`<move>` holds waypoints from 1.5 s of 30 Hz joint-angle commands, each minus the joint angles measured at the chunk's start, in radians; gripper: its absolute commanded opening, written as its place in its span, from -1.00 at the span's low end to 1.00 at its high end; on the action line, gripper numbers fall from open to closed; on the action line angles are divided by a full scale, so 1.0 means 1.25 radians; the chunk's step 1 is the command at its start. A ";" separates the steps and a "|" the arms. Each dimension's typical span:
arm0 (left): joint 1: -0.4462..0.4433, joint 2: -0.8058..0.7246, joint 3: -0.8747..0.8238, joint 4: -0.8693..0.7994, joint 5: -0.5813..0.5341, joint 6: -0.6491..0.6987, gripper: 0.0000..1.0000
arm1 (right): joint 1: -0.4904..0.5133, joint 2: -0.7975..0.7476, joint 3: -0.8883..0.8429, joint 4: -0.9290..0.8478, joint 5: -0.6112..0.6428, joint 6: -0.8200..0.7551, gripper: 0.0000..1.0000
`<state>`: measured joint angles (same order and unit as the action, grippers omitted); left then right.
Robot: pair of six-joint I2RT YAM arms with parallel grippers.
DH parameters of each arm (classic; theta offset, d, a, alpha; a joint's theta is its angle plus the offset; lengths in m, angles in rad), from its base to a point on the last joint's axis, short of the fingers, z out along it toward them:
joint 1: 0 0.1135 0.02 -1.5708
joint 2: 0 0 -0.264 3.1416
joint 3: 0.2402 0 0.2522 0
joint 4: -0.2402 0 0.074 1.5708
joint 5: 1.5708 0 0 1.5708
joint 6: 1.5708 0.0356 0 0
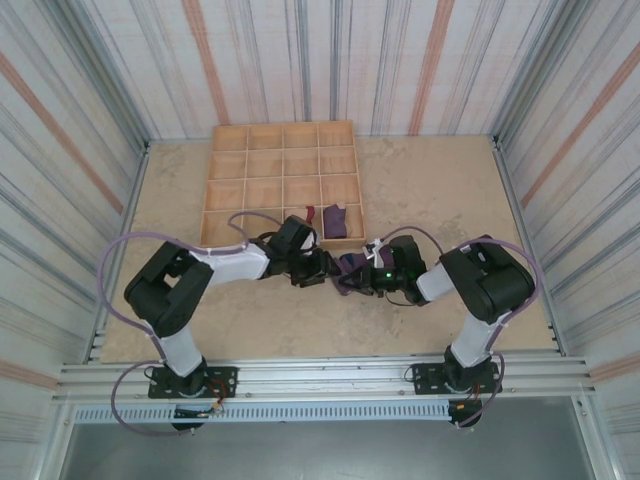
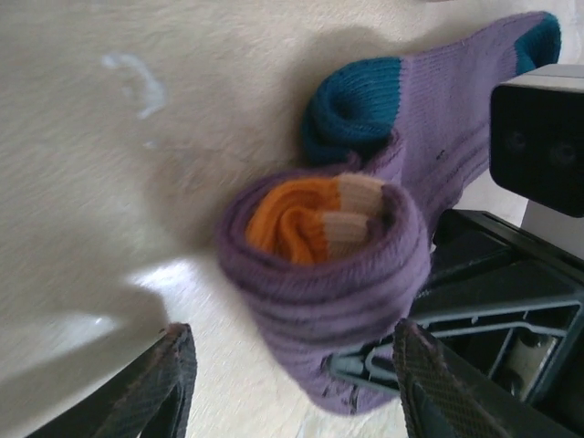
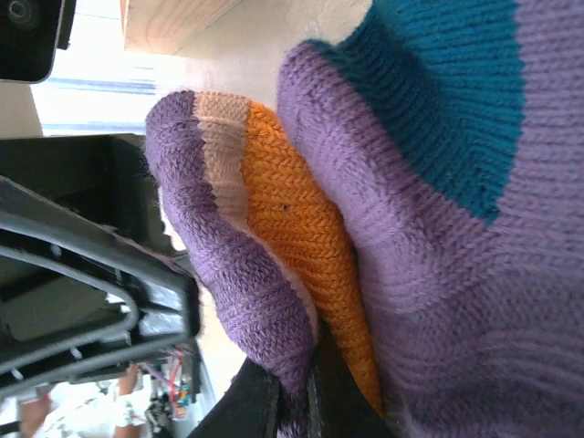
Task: Roll the socks
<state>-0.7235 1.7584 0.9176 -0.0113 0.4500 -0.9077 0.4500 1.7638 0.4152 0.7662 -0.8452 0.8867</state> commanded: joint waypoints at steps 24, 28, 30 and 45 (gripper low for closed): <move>0.046 -0.035 0.078 -0.339 -0.055 0.113 -1.00 | 0.149 -0.390 0.075 -0.629 0.408 -0.242 0.26; 0.046 -0.073 0.046 -0.353 -0.044 0.082 -1.00 | 0.338 -0.443 0.130 -0.703 0.682 -0.323 0.34; 0.046 -0.082 0.027 -0.337 -0.039 0.059 -1.00 | 0.413 -0.431 0.145 -0.703 0.786 -0.351 0.35; 0.038 -0.069 0.018 -0.318 -0.007 0.040 -1.00 | 0.706 -0.020 0.364 -0.697 1.312 -0.506 0.27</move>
<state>-0.6659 1.6783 0.9485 -0.3882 0.4191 -0.8467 1.3289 1.6920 0.8421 -0.0738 0.6392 0.2928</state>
